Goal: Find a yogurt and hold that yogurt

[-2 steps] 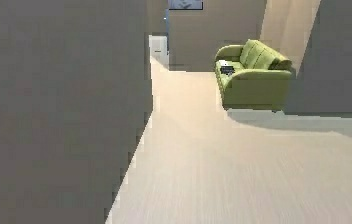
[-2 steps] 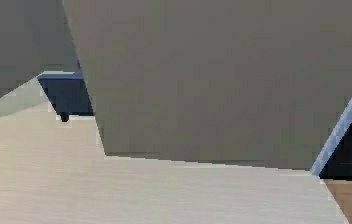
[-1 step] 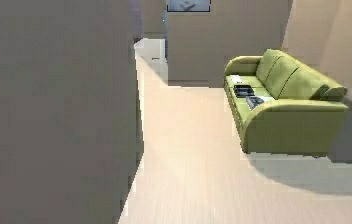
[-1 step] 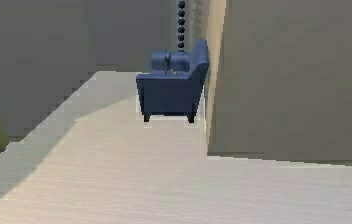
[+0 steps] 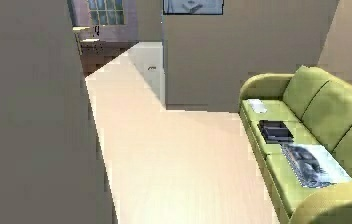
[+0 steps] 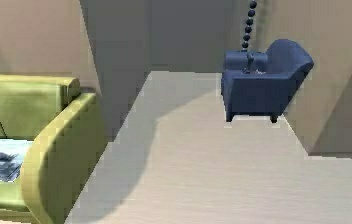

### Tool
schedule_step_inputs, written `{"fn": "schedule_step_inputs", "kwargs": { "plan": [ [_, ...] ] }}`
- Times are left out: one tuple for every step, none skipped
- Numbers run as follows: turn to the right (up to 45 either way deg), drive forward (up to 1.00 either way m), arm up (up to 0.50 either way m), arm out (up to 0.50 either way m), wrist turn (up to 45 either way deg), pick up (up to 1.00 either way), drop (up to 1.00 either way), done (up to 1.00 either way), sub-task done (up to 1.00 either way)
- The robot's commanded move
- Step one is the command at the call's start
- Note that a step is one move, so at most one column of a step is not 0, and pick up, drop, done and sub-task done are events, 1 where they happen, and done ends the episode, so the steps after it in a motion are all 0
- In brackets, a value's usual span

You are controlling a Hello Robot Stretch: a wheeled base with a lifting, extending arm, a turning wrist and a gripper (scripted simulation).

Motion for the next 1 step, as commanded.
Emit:
{"fn": "schedule_step_inputs", "kwargs": {
  "plan": [
    [0.0, 1.0, 0.0, 0.0, 0.0, 0.0, 0.0, 0.0, 0.0]
  ]
}}
